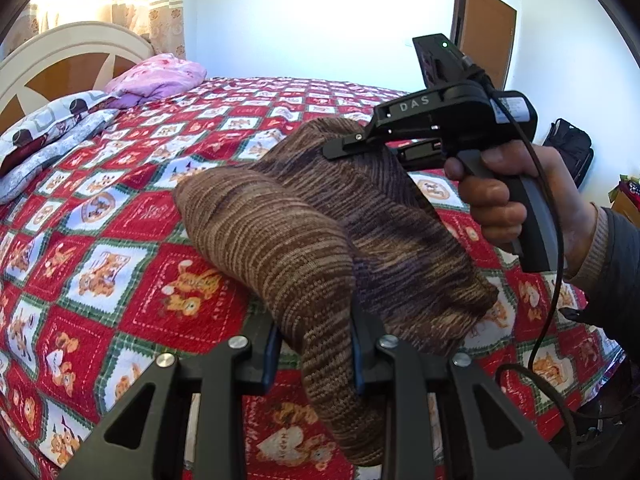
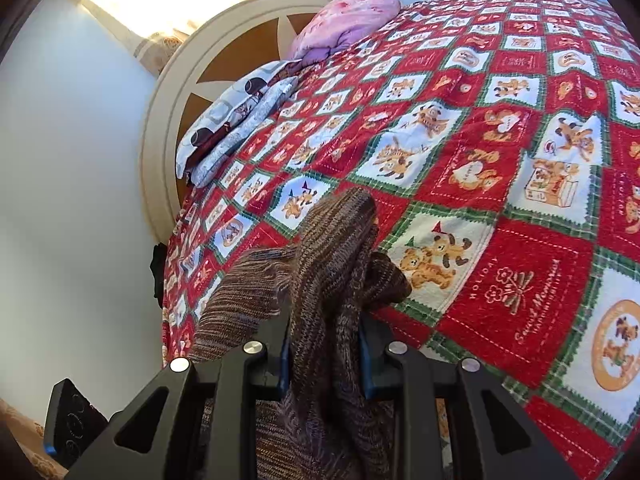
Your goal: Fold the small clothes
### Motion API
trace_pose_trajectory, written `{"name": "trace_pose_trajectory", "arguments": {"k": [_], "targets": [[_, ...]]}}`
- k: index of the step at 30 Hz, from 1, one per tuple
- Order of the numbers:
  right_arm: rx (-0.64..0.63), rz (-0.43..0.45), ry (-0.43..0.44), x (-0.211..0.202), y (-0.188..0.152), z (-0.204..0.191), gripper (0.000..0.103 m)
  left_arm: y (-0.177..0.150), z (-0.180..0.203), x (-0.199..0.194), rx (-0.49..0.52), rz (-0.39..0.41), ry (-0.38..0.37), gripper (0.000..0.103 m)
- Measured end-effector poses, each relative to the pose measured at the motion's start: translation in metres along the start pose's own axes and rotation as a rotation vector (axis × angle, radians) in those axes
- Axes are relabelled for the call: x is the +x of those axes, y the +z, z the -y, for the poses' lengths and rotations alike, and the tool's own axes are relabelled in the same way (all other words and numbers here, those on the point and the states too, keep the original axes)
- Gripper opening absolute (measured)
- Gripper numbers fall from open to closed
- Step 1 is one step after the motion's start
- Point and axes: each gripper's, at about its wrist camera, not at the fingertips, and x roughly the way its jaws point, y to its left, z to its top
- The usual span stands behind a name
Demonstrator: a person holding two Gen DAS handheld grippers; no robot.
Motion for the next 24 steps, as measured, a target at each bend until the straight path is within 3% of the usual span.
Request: {"name": "trace_pose_trajectory", "arguments": {"k": [11, 16, 18, 20, 22, 24], "targets": [[0.045, -0.025, -0.051, 0.019, -0.003, 0.023, 0.027, -0.013, -0.003, 0.012, -0.008, -0.023, 0.01, 0.029], [0.049, -0.028, -0.072, 0.025, -0.008, 0.028, 0.028, -0.016, -0.003, 0.016, -0.006, -0.032, 0.025, 0.034], [0.041, -0.026, -0.098, 0.022, -0.01, 0.026, 0.042, -0.013, -0.001, 0.013, -0.002, -0.034, 0.034, 0.034], [0.019, -0.013, -0.141, 0.013, -0.013, 0.021, 0.046, -0.012, 0.001, 0.007, 0.001, -0.031, 0.034, 0.034], [-0.023, 0.039, -0.158, -0.009, -0.021, 0.011, 0.046, -0.008, 0.003, -0.005, 0.021, -0.013, 0.043, 0.039], [-0.06, 0.094, -0.162, -0.032, -0.029, -0.002, 0.046, -0.005, 0.005, -0.02, 0.04, 0.04, 0.054, 0.055]]}}
